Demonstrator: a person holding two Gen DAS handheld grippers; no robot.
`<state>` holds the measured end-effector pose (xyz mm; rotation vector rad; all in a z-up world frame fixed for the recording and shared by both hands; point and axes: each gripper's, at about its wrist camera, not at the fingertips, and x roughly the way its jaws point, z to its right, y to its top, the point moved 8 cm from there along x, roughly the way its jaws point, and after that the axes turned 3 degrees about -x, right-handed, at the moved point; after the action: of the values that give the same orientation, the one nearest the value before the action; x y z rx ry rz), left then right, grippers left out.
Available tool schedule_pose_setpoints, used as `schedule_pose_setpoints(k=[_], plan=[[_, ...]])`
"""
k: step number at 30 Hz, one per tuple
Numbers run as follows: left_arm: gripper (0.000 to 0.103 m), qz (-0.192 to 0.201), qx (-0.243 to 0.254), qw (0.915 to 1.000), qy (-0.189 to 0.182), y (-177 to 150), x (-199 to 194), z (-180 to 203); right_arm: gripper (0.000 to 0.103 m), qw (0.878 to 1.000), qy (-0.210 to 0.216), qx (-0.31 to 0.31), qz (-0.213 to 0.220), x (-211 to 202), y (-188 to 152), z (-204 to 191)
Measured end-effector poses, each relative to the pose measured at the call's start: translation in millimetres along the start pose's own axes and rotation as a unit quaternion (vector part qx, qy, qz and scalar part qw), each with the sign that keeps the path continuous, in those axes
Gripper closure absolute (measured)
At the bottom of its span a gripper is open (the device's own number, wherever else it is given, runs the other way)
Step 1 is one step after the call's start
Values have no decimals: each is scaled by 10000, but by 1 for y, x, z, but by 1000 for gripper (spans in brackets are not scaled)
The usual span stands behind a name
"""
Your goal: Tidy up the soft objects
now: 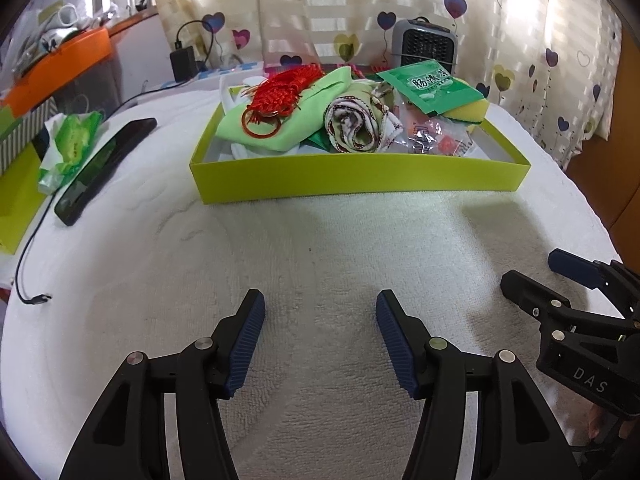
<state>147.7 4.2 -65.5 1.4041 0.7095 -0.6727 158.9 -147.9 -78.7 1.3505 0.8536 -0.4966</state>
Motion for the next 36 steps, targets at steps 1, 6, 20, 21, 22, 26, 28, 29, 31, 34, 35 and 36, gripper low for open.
schedule_pose_setpoints(k=[1,6,20,21,22,26,28,29,31,34,35,36], plan=[[45,3,-2,10000,2,0,0,0,35,10000,-12,-5,-1,0,-1,-1],[44,15,-7,10000,9,0,0,0,34,10000,-28,-7,-22,1,-1,0],[43,16,-23,10000,-11,1,1,0,32,10000,-20,13,-28,1,-1,1],[43,16,-25,10000,-13,1,1,1,32,10000,-19,14,-27,1,-1,1],[43,16,-30,10000,-20,1,1,1,32,10000,-19,14,-28,1,-1,1],[43,16,-29,10000,-18,1,1,0,32,10000,-18,14,-27,1,-1,1],[43,16,-26,10000,-15,1,1,1,32,10000,-19,14,-27,1,-1,1],[43,16,-24,10000,-12,1,1,1,32,10000,-19,14,-27,1,-1,1],[43,17,-28,10000,-17,1,1,0,32,10000,-19,14,-27,1,-1,1],[43,17,-27,10000,-16,1,1,0,32,10000,-20,13,-28,1,-1,1],[43,17,-28,10000,-17,1,1,1,32,10000,-20,13,-27,1,-1,1],[43,17,-27,10000,-17,1,1,1,32,10000,-19,14,-27,1,-1,1]])
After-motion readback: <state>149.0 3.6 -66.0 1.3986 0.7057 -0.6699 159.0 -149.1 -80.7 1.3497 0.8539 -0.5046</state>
